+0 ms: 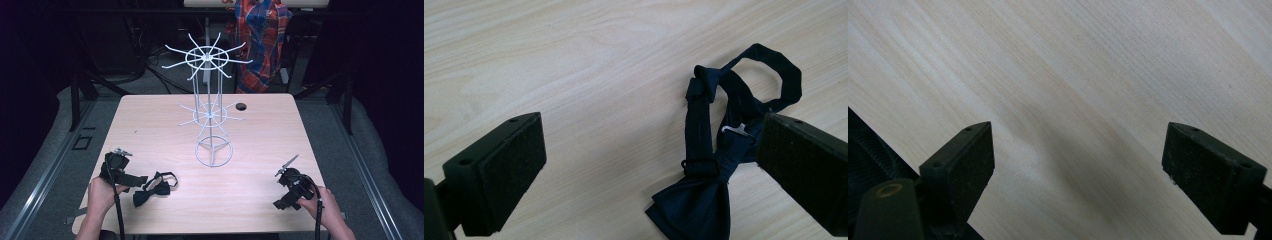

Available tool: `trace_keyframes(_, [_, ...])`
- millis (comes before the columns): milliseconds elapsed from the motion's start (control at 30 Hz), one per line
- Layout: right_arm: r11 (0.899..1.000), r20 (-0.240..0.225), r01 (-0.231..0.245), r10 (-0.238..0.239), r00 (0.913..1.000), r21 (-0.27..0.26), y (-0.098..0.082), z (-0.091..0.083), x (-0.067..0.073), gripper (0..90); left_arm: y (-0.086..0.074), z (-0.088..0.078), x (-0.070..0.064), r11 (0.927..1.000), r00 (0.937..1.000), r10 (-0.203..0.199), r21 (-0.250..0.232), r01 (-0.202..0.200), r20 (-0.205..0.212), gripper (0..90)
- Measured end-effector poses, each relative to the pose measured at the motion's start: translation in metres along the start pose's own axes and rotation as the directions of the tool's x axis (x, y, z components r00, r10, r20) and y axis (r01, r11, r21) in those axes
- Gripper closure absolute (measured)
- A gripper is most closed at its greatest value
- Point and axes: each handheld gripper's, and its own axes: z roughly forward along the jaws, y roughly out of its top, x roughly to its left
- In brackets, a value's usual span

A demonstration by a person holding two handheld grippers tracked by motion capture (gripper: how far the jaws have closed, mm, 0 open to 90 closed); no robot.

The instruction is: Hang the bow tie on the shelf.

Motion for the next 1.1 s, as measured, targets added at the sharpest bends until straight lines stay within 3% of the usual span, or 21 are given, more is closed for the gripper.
trace_keyframes(367, [1.000,-0.006,-0.008,0.008,1.0000,-0.010,0.000,0.002,0.001,13.3,0.002,0.004,-0.004,0.9999,1.0000,0.005,0.016,-0.005,-0.001,0.2])
trace_keyframes(433, [1.000,0.001,0.015,-0.015,0.9999,0.010,0.002,0.000,0.000,13.3,0.003,0.004,-0.005,0.9999,0.9999,-0.005,0.014,0.004,0.010,0.2])
trace_keyframes(567, [1.000,-0.006,-0.005,0.005,1.0000,-0.011,0.000,0.001,0.002,13.3,0.006,0.005,-0.012,0.9995,0.9998,0.019,0.025,-0.019,-0.005,0.3])
trace_keyframes(767, [1.000,-0.005,0.006,-0.006,1.0000,-0.006,0.000,0.001,0.001,13.3,0.010,0.009,-0.019,0.9976,0.9990,0.045,0.053,-0.045,0.003,0.3])
trace_keyframes(1000, [1.000,0.001,0.004,-0.004,1.0000,-0.006,0.000,0.002,0.002,13.4,0.011,0.013,-0.021,0.9971,0.9992,0.039,0.065,-0.040,0.011,0.3])
trace_keyframes(1033, [1.000,0.003,0.023,-0.023,0.9997,0.017,0.001,0.000,0.001,13.3,0.011,0.013,-0.020,0.9971,0.9992,0.039,0.066,-0.039,0.011,0.3])
trace_keyframes(1100, [1.000,-0.003,0.005,-0.005,1.0000,-0.003,0.001,0.002,0.002,13.3,0.011,0.013,-0.019,0.9974,0.9994,0.030,0.065,-0.031,0.015,0.3])
